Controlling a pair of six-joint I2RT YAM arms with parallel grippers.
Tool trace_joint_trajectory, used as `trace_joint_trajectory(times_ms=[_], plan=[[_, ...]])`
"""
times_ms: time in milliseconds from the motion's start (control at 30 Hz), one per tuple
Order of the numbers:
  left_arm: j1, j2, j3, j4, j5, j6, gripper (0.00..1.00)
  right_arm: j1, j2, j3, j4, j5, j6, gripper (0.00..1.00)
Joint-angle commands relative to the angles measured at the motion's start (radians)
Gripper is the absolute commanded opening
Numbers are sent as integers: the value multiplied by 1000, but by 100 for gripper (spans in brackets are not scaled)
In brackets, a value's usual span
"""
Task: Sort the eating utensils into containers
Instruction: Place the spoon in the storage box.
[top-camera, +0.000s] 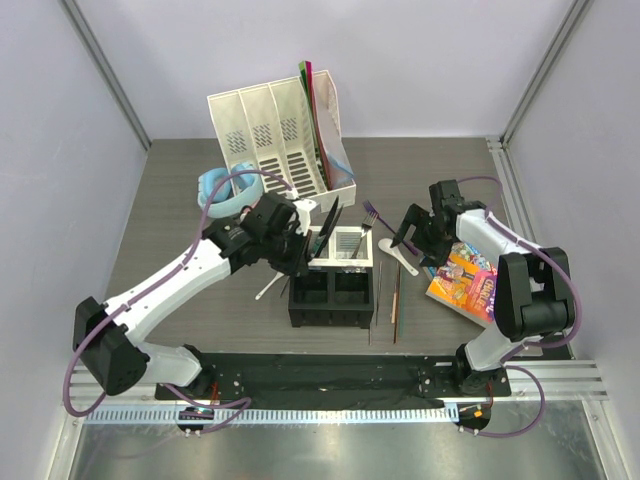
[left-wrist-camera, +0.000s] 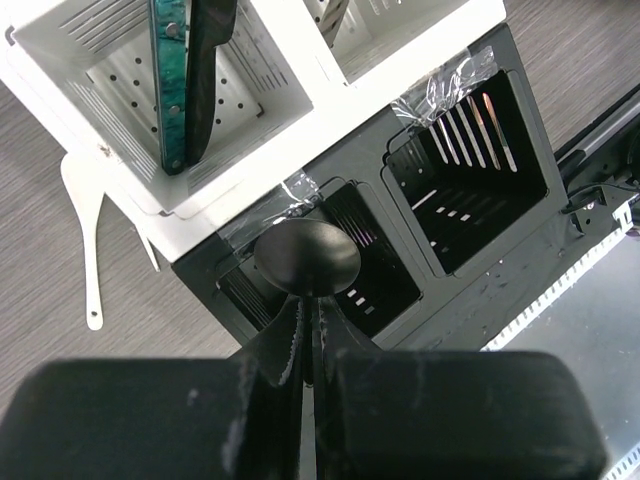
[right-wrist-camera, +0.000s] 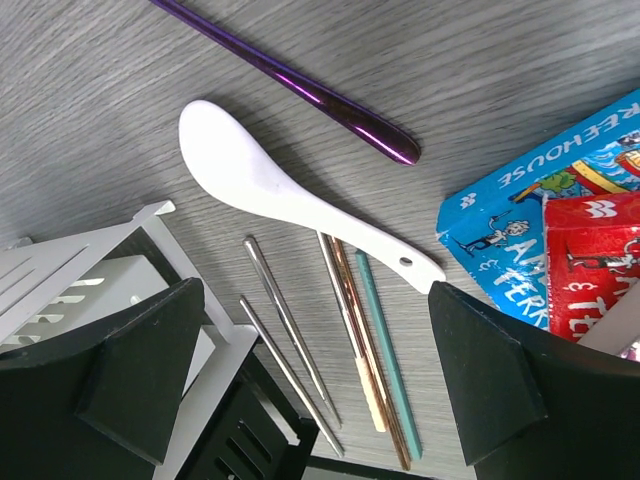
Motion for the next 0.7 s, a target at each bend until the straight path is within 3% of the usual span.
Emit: trace_joint_trajectory(times_ms=[0,167,400,533,667], plan=[[-13,10,-4,62,1,10,1,12,-43,22,-10,31,27,100],[-23,19,-10,82,-27,23,6,26,-40,31,3,40,53,99],[-23,24,2,56,-74,56,26,38,-9,73,15,41,54,100],[-23,4,23,47,-233,57,28,38,17,90,18,49,50,100],[-18,-44,2,72,-370,56,43,38,37,114,18,48,48,100]])
